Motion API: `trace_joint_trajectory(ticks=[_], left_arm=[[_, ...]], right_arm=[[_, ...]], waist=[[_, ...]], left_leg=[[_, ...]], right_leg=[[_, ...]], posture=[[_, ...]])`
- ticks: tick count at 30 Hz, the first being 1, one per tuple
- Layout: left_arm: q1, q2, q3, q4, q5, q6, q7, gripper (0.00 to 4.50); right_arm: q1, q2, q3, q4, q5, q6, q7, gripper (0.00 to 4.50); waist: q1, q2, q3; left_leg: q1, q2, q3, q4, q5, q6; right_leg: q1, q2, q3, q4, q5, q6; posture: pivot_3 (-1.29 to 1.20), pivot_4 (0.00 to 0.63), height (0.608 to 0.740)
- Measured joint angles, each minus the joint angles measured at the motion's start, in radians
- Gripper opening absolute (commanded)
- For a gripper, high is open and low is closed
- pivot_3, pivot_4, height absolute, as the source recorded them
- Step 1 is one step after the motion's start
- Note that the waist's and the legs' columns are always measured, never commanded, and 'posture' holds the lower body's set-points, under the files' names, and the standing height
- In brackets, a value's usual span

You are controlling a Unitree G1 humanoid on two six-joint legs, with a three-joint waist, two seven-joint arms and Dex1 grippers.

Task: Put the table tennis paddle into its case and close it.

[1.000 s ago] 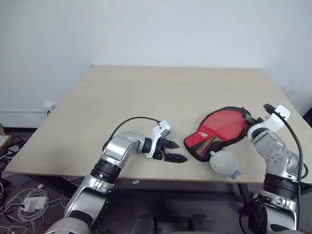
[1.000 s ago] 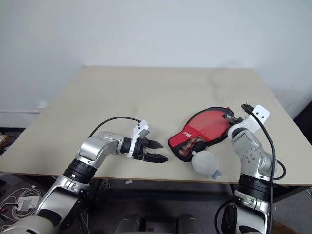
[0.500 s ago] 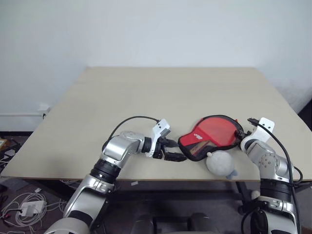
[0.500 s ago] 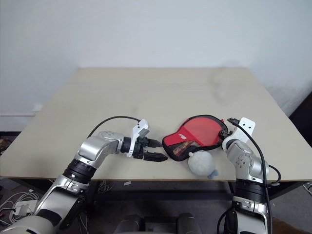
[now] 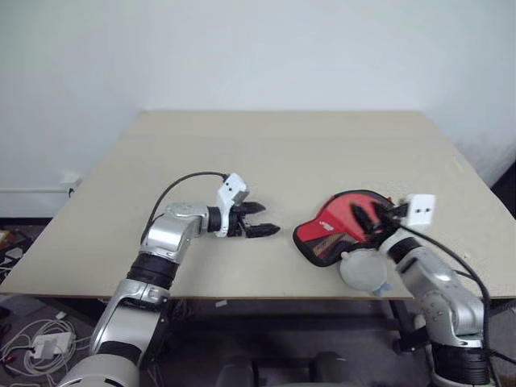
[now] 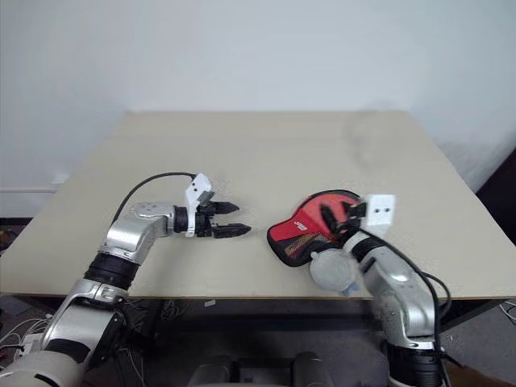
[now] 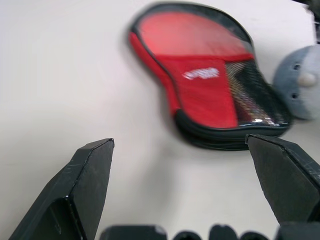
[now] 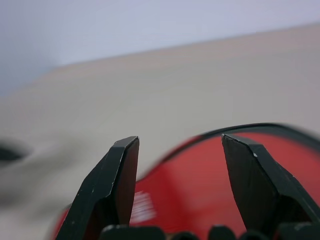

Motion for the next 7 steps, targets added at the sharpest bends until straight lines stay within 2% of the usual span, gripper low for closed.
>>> trace_joint_trajectory(ticks=[4, 7], left_arm=[[0.031, 0.039, 0.006, 0.035, 0.034, -0.062, -0.014, 4.5], [0.065, 0.039, 0.006, 0.044, 0.045, -0.054, -0.004, 4.5]], right_arm=[[0.046, -0.012, 0.043, -0.022, 0.019, -0.001, 0.084, 2.85], [0.055, -0.011, 0.043, -0.02, 0.014, -0.002, 0.083, 2.85]], waist=[[0.004, -0.001, 0.0], [0.002, -0.003, 0.001]], left_leg=[[0.0, 0.0, 0.0, 0.0, 0.0, 0.0], [-0.001, 0.0, 0.0, 0.0, 0.0, 0.0]], right_leg=[[0.001, 0.0, 0.0, -0.001, 0.0, 0.0], [0.0, 0.0, 0.0, 0.0, 0.0, 0.0]], posture=[[0.0, 0.0, 0.74], [0.0, 0.0, 0.74]])
